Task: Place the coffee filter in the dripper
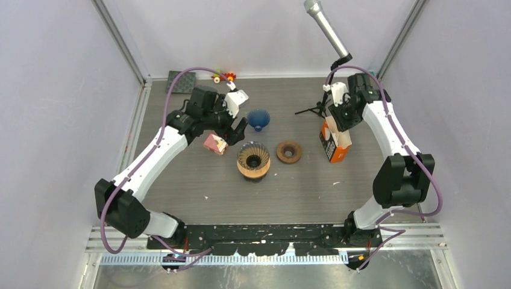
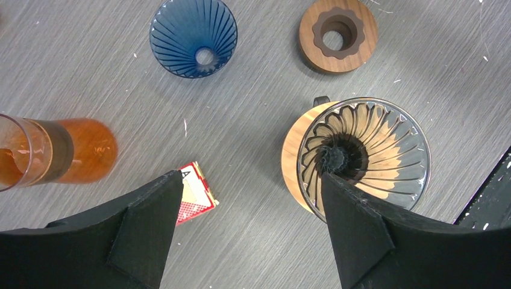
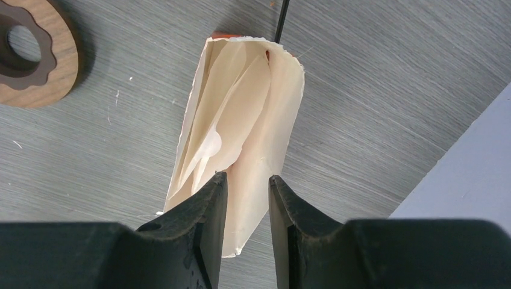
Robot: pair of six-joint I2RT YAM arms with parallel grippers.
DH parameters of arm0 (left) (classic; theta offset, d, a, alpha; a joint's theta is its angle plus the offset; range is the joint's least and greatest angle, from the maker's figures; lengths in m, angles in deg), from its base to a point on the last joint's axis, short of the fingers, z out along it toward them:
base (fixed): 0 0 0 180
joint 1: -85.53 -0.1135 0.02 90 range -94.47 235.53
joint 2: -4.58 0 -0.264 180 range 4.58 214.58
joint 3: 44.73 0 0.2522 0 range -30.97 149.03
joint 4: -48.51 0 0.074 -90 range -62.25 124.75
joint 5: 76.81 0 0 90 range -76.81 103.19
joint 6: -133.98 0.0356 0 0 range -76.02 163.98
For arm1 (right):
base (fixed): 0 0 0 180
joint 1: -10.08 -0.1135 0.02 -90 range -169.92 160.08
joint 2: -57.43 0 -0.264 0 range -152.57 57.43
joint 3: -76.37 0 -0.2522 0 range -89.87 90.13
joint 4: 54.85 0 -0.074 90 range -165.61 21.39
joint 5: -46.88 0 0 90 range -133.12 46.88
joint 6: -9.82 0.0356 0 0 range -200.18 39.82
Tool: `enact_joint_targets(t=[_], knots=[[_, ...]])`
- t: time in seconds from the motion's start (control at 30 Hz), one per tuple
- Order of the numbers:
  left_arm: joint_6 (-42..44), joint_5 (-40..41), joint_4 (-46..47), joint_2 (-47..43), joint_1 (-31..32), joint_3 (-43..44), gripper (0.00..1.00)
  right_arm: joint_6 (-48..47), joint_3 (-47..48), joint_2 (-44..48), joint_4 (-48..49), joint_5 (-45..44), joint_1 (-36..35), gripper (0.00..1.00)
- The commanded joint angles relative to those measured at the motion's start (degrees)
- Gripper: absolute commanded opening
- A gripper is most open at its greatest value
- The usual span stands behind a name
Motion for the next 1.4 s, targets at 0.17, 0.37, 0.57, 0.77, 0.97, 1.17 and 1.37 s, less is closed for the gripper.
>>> enact_joint_targets(t=[0.17, 0.37, 0.57, 0.77, 0.97, 1.17, 1.37], knots=[[0.4, -1.8, 1.5, 0.8, -0.5, 2.4, 0.86, -0.2, 2.2, -1.4, -0.4, -1.7, -1.0, 0.35], [0.1, -2.5, 2.8, 0.1, -0.5, 1.6, 0.86, 0.5, 0.5, -1.8, 0.8, -3.5, -2.2, 0.35], [-0.3, -3.4, 3.3, 0.3, -0.5, 1.5, 0.86, 1.5, -0.3, -2.8, 1.9, -7.3, -3.2, 0.35], [-0.6, -3.8, 3.7, -0.1, -0.5, 1.0, 0.86, 1.7, -1.2, -3.7, 2.9, -9.2, -4.1, 0.35], [-0.6, -3.8, 4.2, -0.7, -0.5, 0.2, 0.86, 2.0, -1.7, -4.6, 3.4, -10.3, -4.6, 0.35], [-0.7, -3.9, 4.9, -1.3, -0.5, -0.8, 0.86, 2.6, -2.4, -5.5, 3.9, -10.6, -4.8, 0.35], [-0.7, -3.9, 5.3, -1.8, -0.5, -1.4, 0.86, 3.2, -2.6, -6.3, 4.0, -10.5, -5.0, 0.34]])
